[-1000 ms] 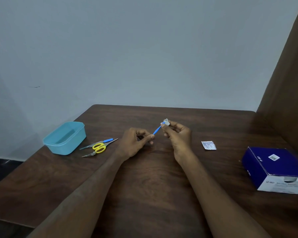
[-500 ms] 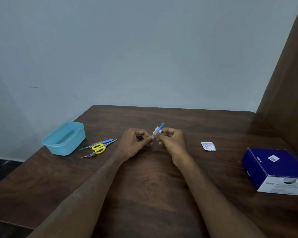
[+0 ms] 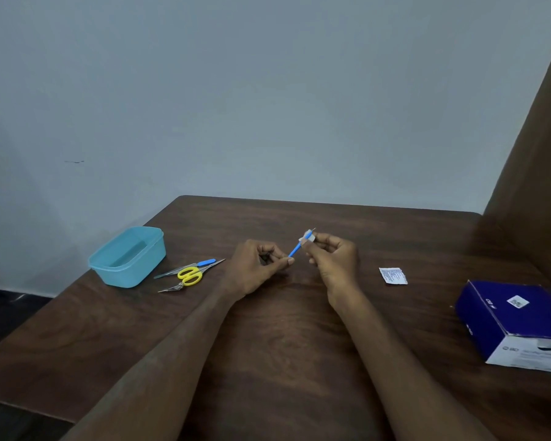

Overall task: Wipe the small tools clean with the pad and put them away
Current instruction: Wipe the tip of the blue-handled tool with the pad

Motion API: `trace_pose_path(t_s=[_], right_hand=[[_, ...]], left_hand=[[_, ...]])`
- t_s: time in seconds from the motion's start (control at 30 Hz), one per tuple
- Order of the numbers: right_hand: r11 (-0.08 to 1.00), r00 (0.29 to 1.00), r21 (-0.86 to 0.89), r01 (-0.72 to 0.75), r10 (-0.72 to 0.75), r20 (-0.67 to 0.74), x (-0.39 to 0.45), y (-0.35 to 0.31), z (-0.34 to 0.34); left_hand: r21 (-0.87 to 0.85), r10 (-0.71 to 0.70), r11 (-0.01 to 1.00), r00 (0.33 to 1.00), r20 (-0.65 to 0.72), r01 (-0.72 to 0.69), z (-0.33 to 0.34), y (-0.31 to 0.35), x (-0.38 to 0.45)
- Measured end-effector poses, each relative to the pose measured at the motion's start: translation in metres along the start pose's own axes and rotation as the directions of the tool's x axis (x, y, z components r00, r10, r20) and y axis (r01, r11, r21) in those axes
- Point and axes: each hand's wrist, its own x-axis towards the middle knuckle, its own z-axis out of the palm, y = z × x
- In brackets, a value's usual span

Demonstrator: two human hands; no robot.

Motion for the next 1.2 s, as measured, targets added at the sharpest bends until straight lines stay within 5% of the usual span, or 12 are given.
trace_pose_path(t_s=[0.43, 1.2], right_hand=[[0.998, 0.998, -0.034, 0.047, -0.048, -0.034, 0.0, 0.001, -0.001], [0.989, 0.987, 0.076, -0.129, 0.12, 0.108, -0.006, -0.005, -0.003]], left_hand=[[0.053, -0.007, 0.999, 1.0, 0.025, 0.006, -0.002, 0.0, 0.0], [0.073, 0.002, 0.997, 1.0, -0.002, -0.002, 0.0, -0.001, 0.001]])
